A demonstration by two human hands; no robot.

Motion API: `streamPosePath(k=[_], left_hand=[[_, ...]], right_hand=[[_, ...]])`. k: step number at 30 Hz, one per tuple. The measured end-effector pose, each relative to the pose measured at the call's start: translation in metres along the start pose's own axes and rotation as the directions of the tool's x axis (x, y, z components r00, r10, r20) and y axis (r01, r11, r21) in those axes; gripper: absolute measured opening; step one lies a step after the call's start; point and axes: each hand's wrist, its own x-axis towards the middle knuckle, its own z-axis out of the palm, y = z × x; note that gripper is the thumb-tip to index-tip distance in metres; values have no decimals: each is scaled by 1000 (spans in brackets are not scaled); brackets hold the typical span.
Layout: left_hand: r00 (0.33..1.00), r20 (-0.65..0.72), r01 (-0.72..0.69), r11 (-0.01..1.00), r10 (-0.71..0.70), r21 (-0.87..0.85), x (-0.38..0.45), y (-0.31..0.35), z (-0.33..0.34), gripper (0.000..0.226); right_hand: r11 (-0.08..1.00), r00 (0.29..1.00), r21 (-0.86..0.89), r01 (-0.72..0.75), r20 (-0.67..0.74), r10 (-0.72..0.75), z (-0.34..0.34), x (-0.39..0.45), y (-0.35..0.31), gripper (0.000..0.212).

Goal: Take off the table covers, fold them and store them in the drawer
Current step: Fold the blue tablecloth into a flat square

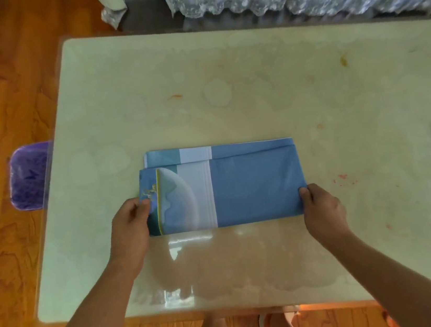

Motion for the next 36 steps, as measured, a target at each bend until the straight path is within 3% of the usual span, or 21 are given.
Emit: streamPosePath(k=[2, 5, 7, 9, 12, 20, 26, 27, 29, 30, 31, 33, 34, 36], left_hand=[[993, 13, -115, 989, 114, 91, -6, 5, -5, 20], [981, 48, -194, 953, 188, 231, 3, 20, -2, 17], [986, 28, -163, 926, 163, 342, 17, 23, 5, 17], [998, -34, -40, 921, 58, 388, 28, 15, 14, 21], [989, -136, 110, 927, -65, 360, 23, -1, 22, 22], [973, -205, 2, 876, 111, 482, 28, 4, 34, 23], [959, -275, 91, 844, 70, 529, 19, 0, 40, 22], [945, -312, 84, 844, 101, 530, 19, 0, 39, 21], [882, -334, -45, 768, 331, 639, 17, 7, 37, 24], [833, -246, -185, 667, 496, 721, 13, 12, 40, 28], [766, -51, -380, 515, 641, 768, 7, 16, 47, 32], [608, 364, -682, 229, 706, 695, -1, 19, 68, 45], [593, 457, -717, 177, 663, 674, 0, 20, 76, 51], [701, 441, -634, 205, 561, 746, 16, 15, 83, 60]], right_hand=[[1000, 996, 14, -27, -90, 28, 6, -5, -3, 34], [999, 984, 11, -39, -173, 40, 12, 0, -8, 32], [998, 985, -48, -49, -167, 41, 12, 5, -12, 33], [988, 988, -134, -75, -148, 55, 12, 8, -16, 37], [971, 989, -215, -104, -121, 80, 10, 11, -22, 40], [931, 979, -307, -198, -7, 206, 2, 30, -31, 41], [920, 969, -319, -227, 18, 245, -4, 29, -39, 42], [920, 969, -318, -228, 22, 248, -5, 29, -40, 42], [921, 968, -317, -228, 29, 250, -5, 29, -42, 42], [922, 968, -314, -228, 28, 248, -4, 29, -42, 42], [923, 969, -310, -227, 22, 246, -4, 30, -41, 42], [933, 972, -284, -222, 8, 234, -2, 28, -39, 41], [943, 977, -261, -206, -1, 213, -1, 26, -37, 40], [963, 986, -211, -167, -39, 163, 4, 21, -32, 39]])
